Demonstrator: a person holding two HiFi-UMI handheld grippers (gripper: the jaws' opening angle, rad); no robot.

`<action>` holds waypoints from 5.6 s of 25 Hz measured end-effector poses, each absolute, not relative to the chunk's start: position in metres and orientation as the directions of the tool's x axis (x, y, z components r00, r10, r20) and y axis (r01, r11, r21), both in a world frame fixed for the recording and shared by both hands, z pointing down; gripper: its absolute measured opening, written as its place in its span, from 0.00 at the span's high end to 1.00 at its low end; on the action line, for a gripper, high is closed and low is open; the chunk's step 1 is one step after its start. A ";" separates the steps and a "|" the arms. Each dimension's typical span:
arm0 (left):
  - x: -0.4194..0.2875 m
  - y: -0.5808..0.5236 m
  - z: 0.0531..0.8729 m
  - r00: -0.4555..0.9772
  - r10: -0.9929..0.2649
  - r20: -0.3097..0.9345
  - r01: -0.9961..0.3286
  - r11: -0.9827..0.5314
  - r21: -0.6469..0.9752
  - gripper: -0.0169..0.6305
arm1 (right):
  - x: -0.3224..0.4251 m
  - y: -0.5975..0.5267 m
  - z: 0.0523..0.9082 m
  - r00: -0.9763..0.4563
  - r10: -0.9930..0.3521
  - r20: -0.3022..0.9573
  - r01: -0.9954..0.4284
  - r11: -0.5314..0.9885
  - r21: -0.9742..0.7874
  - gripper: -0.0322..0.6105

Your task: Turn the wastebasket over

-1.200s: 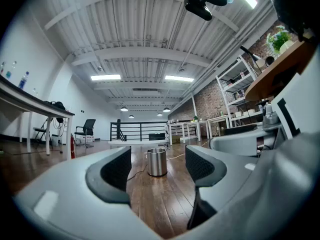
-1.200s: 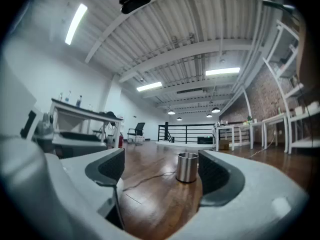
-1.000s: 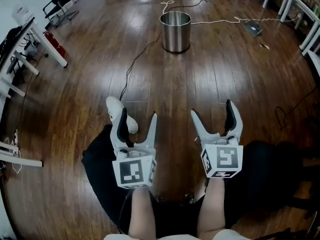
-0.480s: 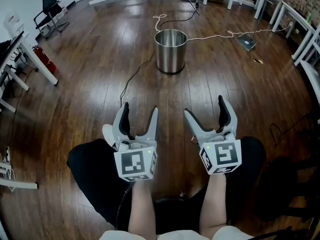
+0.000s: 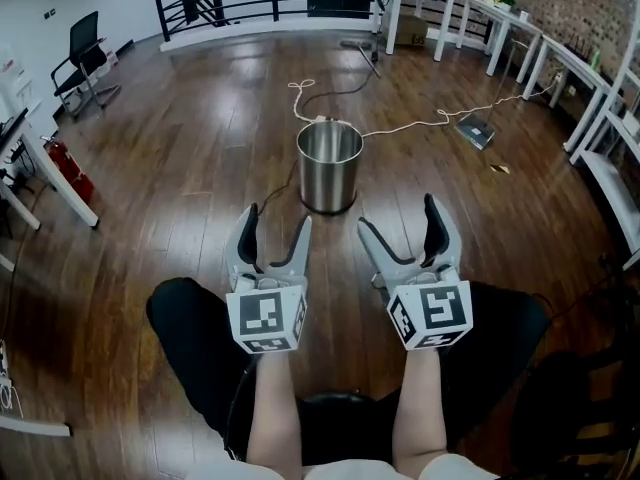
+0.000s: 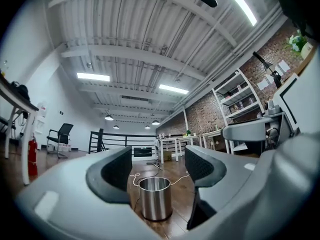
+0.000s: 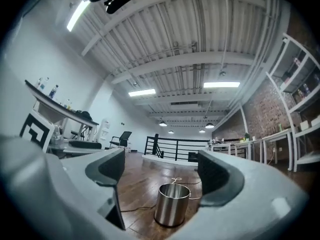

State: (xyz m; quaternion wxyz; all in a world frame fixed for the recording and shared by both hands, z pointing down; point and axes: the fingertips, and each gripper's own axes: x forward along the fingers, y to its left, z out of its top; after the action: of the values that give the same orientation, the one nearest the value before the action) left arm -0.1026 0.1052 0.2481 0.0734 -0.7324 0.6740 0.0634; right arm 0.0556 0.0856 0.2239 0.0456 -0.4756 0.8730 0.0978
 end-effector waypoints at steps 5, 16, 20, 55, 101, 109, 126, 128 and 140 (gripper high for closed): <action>-0.115 0.032 0.233 0.090 -0.970 -0.227 -0.996 -0.085 -0.030 0.44 | 0.047 0.014 0.220 -0.535 -0.826 -0.176 -0.845 0.528 0.089 0.26; -0.145 -0.120 0.254 0.090 -0.977 -0.192 -0.995 -0.078 -0.065 0.45 | 0.041 -0.151 0.252 -0.530 -0.840 -0.119 -0.848 0.523 0.086 0.39; -0.159 -0.169 0.275 0.083 -0.984 -0.156 -0.996 -0.075 -0.052 0.45 | 0.035 -0.199 0.269 -0.528 -0.844 -0.092 -0.849 0.524 0.069 0.39; -0.256 -0.299 0.385 -0.053 -0.997 0.063 -0.997 0.056 0.046 0.53 | -0.202 -0.314 0.562 -0.574 -0.198 0.795 -0.268 0.962 0.046 0.64; -0.201 -0.320 0.479 0.075 -0.955 0.287 -0.990 -0.037 0.136 0.55 | 0.081 -0.402 0.611 -0.521 -0.604 0.604 -0.848 0.283 -0.448 0.78; -0.203 -0.339 0.555 0.139 -0.889 0.437 -0.951 0.004 0.310 0.52 | 0.107 -0.404 0.562 -0.345 -0.701 0.625 -0.926 0.363 -0.104 0.65; -0.190 -0.359 0.596 0.245 -0.878 0.411 -0.884 -0.028 0.467 0.82 | 0.090 -0.387 0.604 -0.373 -0.600 0.707 -0.909 0.388 -0.151 0.96; -0.191 -0.357 0.598 0.248 -0.877 0.412 -0.880 -0.026 0.475 0.82 | 0.090 -0.388 0.606 -0.370 -0.589 0.719 -0.901 0.415 -0.124 0.96; -0.190 -0.339 0.602 0.255 -0.835 0.488 -0.897 -0.017 0.441 0.85 | 0.089 -0.375 0.613 -0.388 -0.536 0.750 -0.876 0.467 -0.119 0.96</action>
State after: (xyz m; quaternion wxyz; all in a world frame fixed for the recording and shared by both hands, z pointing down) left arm -0.1896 -0.3394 0.6021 -0.3482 -0.7116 0.6085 -0.0451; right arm 0.0892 -0.3754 0.6133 -0.3274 -0.4461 0.7914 -0.2599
